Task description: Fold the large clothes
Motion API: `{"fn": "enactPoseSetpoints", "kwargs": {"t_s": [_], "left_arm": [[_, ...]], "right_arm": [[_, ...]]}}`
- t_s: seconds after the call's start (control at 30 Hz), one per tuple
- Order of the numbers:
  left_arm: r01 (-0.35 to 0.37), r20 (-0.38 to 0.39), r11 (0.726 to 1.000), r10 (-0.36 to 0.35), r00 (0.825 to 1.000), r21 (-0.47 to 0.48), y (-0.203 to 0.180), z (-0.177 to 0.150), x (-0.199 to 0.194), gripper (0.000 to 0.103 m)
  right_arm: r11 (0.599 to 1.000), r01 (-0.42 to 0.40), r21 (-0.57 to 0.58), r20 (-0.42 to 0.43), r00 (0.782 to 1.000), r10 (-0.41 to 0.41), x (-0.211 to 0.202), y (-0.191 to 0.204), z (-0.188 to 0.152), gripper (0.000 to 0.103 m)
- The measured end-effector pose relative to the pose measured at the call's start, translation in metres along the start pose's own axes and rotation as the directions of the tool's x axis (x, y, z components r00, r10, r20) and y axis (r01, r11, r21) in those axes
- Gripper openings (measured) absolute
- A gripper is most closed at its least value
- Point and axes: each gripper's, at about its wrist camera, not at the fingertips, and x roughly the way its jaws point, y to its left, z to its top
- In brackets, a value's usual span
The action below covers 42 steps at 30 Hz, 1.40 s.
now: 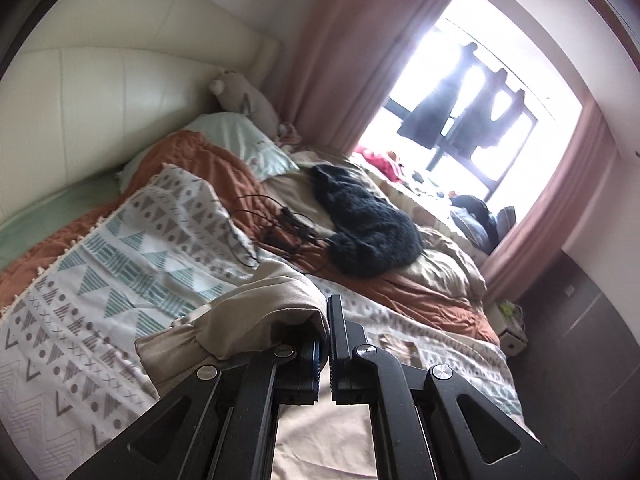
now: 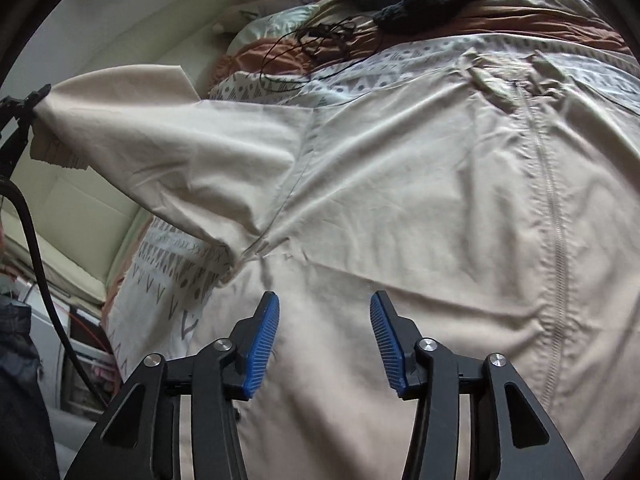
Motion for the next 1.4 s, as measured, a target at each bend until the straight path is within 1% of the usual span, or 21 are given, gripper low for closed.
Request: {"fn": "enactPoseSetpoints", "kwargs": {"t_s": [0.13, 0.33, 0.47, 0.57, 0.73, 0.9, 1.0, 1.03, 1.07, 1.1, 1.13, 1.17, 1.2, 1.23, 1.27, 1.4], "left_arm": [[0.039, -0.034, 0.999, -0.038, 0.999, 0.037, -0.036, -0.014, 0.009, 0.003], [0.084, -0.088, 0.994, -0.077, 0.993, 0.068, -0.073, -0.035, 0.027, 0.003], [0.116, -0.126, 0.99, -0.106, 0.986, 0.081, -0.097, -0.055, 0.04, 0.003], [0.13, -0.17, 0.987, -0.113, 0.979, 0.094, -0.114, -0.072, 0.057, 0.003], [0.165, -0.245, 0.982, -0.138, 0.96, 0.093, -0.142, -0.106, 0.089, 0.003], [0.174, -0.326, 0.979, -0.132, 0.936, 0.104, -0.165, -0.142, 0.122, 0.003], [0.169, -0.38, 0.981, -0.119, 0.917, 0.099, -0.172, -0.166, 0.141, 0.003], [0.166, -0.405, 0.981, -0.115, 0.907, 0.095, -0.174, -0.175, 0.147, 0.004], [0.168, -0.435, 0.982, -0.113, 0.893, 0.09, -0.174, -0.186, 0.154, 0.007], [0.17, -0.459, 0.982, -0.114, 0.881, 0.084, -0.173, -0.196, 0.16, 0.017], [0.178, -0.483, 0.982, -0.123, 0.867, 0.069, -0.171, -0.207, 0.164, 0.025], [0.19, -0.505, 0.981, -0.143, 0.851, 0.044, -0.168, -0.218, 0.168, 0.046], [0.198, -0.522, 0.98, -0.16, 0.838, 0.017, -0.164, -0.228, 0.171, 0.071], [0.194, -0.531, 0.981, -0.166, 0.831, -0.004, -0.158, -0.237, 0.172, 0.081], [0.184, -0.537, 0.983, -0.168, 0.827, -0.025, -0.152, -0.246, 0.172, 0.092], [0.175, -0.571, 0.978, -0.207, 0.795, -0.111, -0.126, -0.274, 0.165, 0.093]], "right_arm": [[0.999, 0.033, 0.037, 0.042, 0.999, -0.035, -0.041, -0.025, -0.012, 0.053], [0.991, 0.06, 0.117, 0.116, 0.991, -0.074, -0.097, -0.061, -0.03, 0.053], [0.984, 0.071, 0.166, 0.149, 0.984, -0.096, -0.123, -0.082, -0.041, 0.053], [0.977, 0.079, 0.2, 0.162, 0.98, -0.113, -0.139, -0.098, -0.05, 0.053], [0.962, 0.112, 0.248, 0.169, 0.973, -0.157, -0.162, -0.129, -0.068, 0.053], [0.942, 0.143, 0.305, 0.183, 0.961, -0.205, -0.186, -0.161, -0.081, 0.053], [0.928, 0.159, 0.337, 0.187, 0.955, -0.232, -0.197, -0.178, -0.088, 0.053], [0.923, 0.162, 0.348, 0.187, 0.953, -0.238, -0.2, -0.184, -0.089, 0.053], [0.919, 0.165, 0.358, 0.185, 0.952, -0.243, -0.202, -0.189, -0.09, 0.053], [0.915, 0.169, 0.365, 0.183, 0.951, -0.249, -0.204, -0.192, -0.092, 0.053], [0.912, 0.171, 0.371, 0.18, 0.951, -0.252, -0.205, -0.196, -0.093, 0.053], [0.91, 0.173, 0.376, 0.177, 0.951, -0.254, -0.205, -0.198, -0.094, 0.053], [0.909, 0.173, 0.379, 0.175, 0.951, -0.254, -0.205, -0.2, -0.094, 0.053], [0.909, 0.173, 0.379, 0.173, 0.952, -0.253, -0.205, -0.201, -0.095, 0.053], [0.909, 0.173, 0.378, 0.171, 0.952, -0.253, -0.204, -0.201, -0.095, 0.053], [0.916, 0.166, 0.366, 0.161, 0.958, -0.238, -0.197, -0.194, -0.092, 0.053]]}}
